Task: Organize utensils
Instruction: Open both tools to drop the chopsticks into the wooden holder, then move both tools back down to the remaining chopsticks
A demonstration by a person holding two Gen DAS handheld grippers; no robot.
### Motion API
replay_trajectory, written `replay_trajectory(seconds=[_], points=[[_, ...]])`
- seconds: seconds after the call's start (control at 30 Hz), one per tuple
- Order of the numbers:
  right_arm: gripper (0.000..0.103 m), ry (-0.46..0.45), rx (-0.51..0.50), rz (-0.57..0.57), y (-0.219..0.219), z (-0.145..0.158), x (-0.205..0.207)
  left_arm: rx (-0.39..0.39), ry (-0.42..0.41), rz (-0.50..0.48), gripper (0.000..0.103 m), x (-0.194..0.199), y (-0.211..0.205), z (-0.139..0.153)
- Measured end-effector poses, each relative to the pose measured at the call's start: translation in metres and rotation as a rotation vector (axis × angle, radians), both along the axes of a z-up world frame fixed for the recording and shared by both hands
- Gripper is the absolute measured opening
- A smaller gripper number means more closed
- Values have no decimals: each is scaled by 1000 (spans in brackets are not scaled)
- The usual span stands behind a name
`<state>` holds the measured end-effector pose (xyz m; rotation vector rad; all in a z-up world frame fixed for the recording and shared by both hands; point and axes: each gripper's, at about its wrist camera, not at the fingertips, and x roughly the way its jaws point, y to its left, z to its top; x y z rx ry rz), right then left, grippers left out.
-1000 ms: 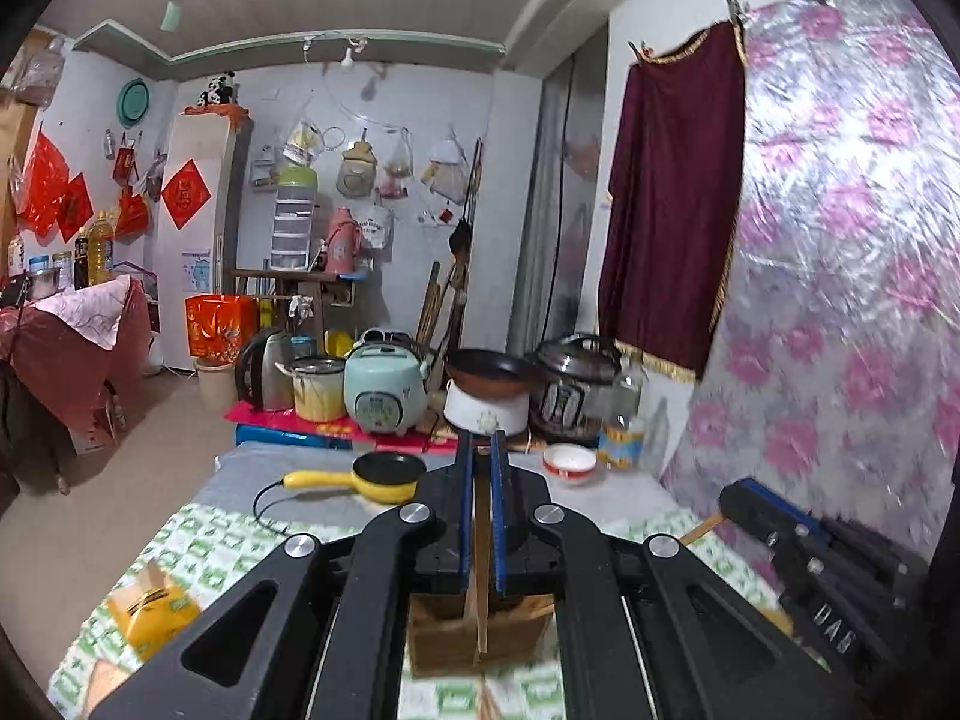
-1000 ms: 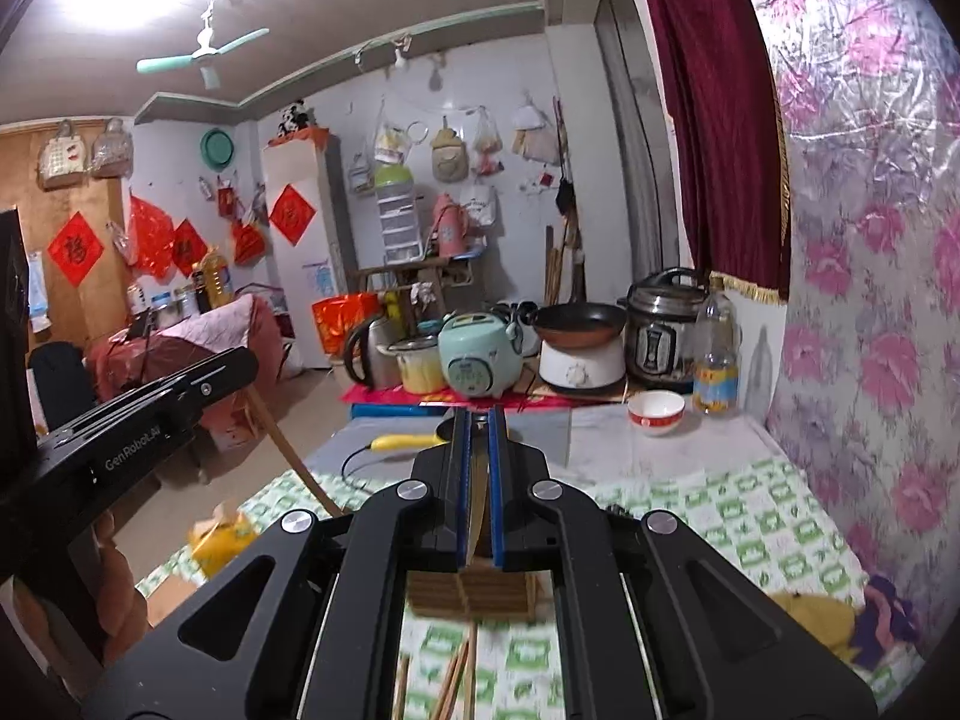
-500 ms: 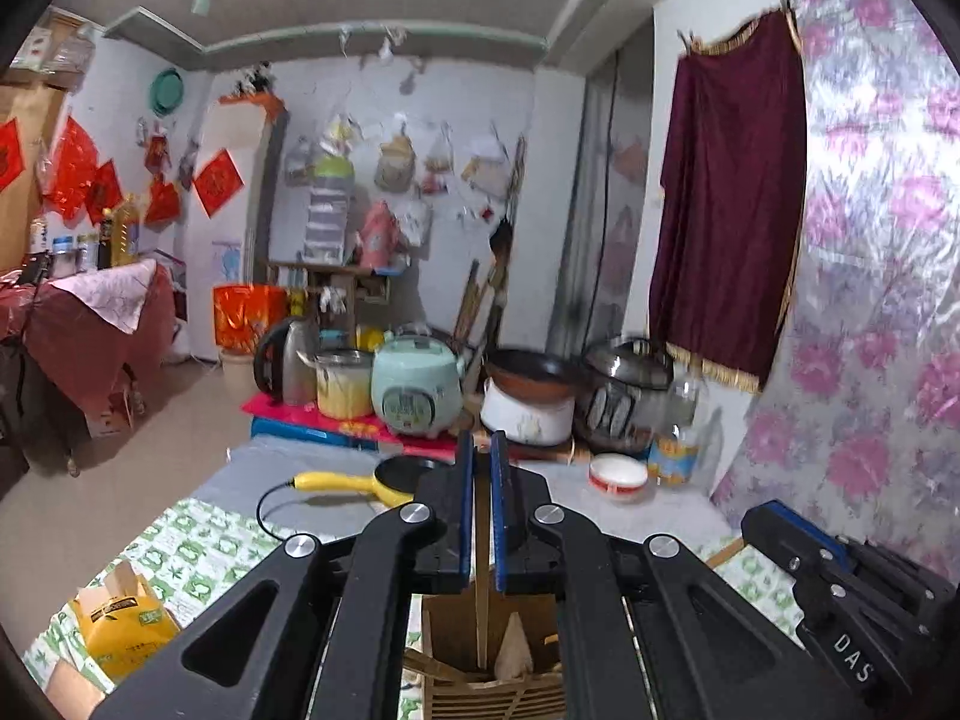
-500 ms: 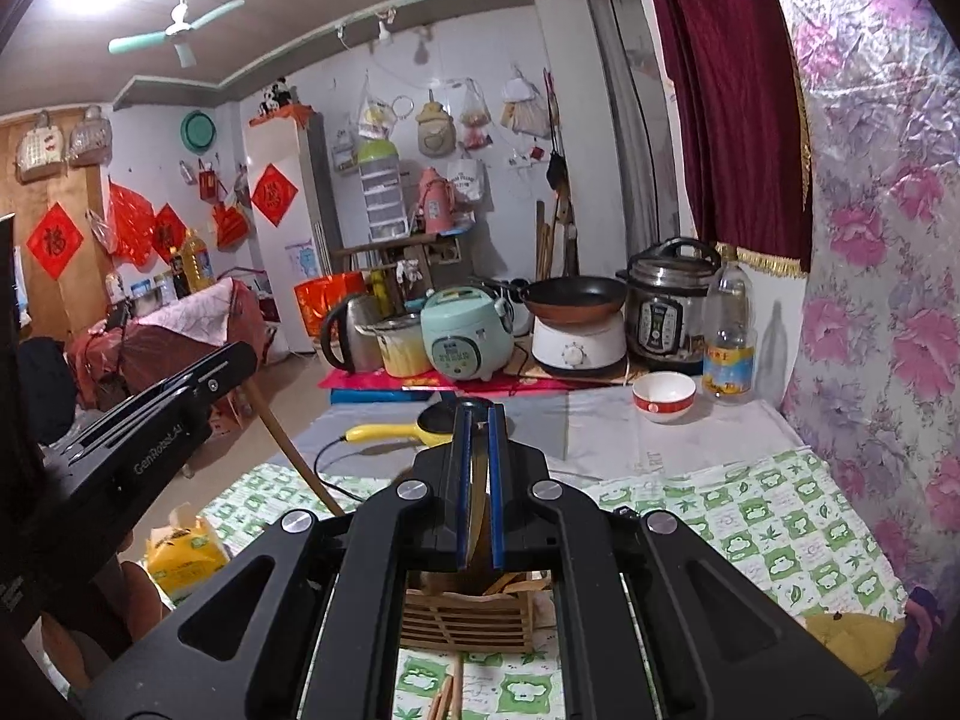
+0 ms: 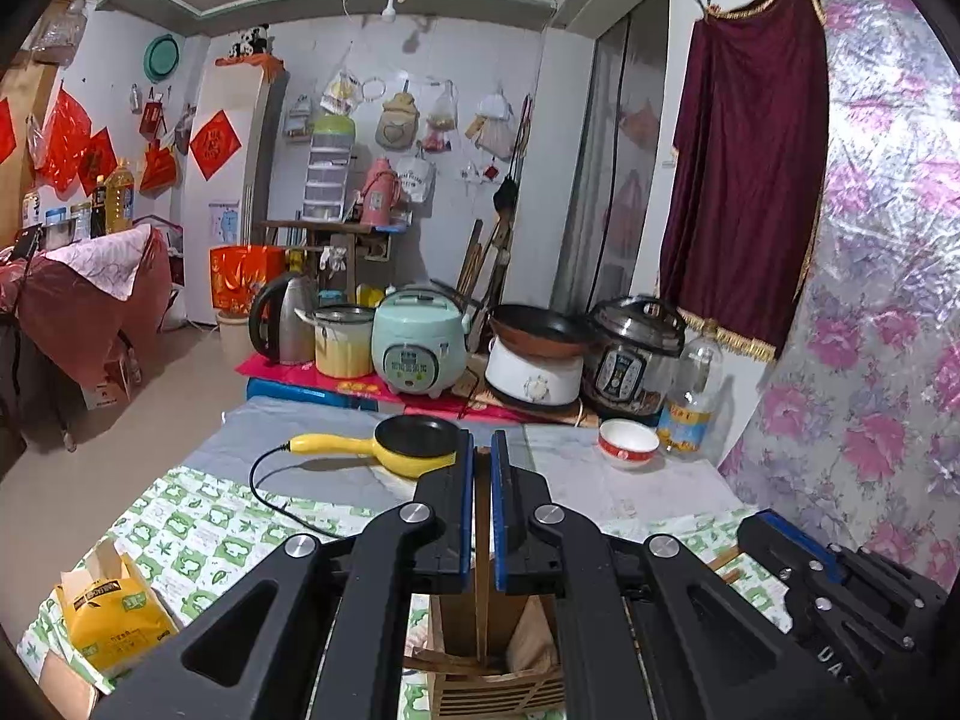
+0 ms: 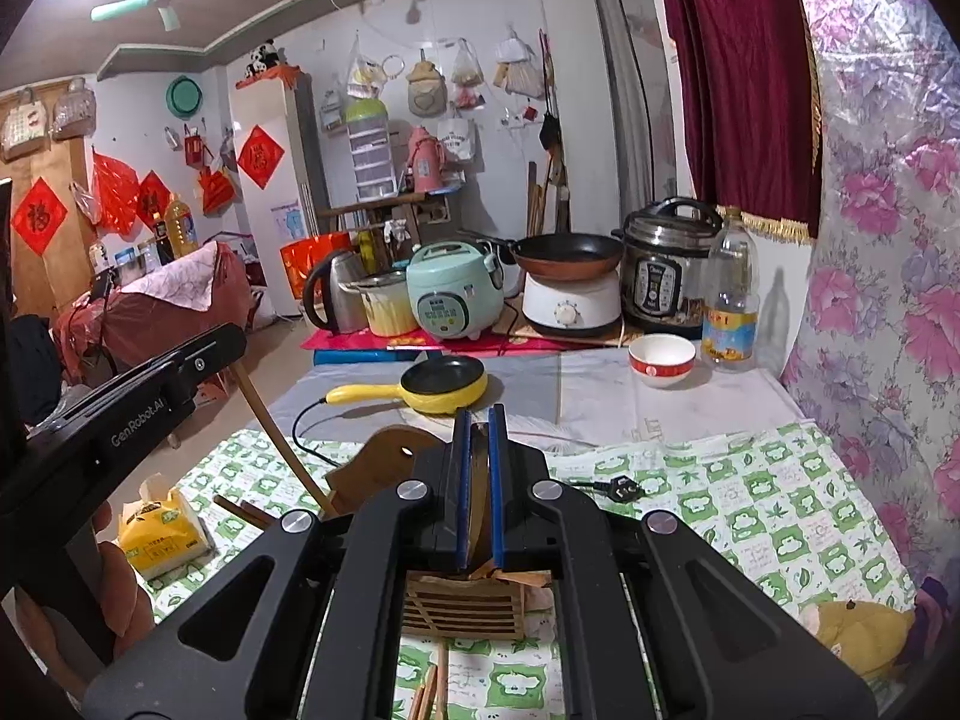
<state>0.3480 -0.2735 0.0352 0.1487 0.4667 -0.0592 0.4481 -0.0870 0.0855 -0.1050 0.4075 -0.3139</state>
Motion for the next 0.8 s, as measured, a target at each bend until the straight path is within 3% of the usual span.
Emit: replay_trajectory(seconds=[0.07, 0.1, 0.13, 0.23, 0.33, 0.43, 0.8], points=[[12, 14, 10, -7, -3, -3, 3, 1, 34, -4, 31, 7, -2, -7], [15, 13, 15, -9, -5, -3, 3, -8, 49, -7, 63, 9, -1, -9], [18, 10, 19, -9, -5, -2, 1, -35, 49, -9, 78, 9, 1, -10], [23, -10, 14, -10, -3, 3, -4, -34, 35, -11, 80, 4, 3, -8], [27, -27, 6, -8, -2, 7, -9, -10, 8, 10, 93, -3, 4, -3], [31, -38, 3, -7, -2, 9, -11, -4, -12, 21, 97, -7, 5, 1], [46, -74, 19, -14, -2, 15, -26, -34, -1, 57, 97, -18, 18, 6]])
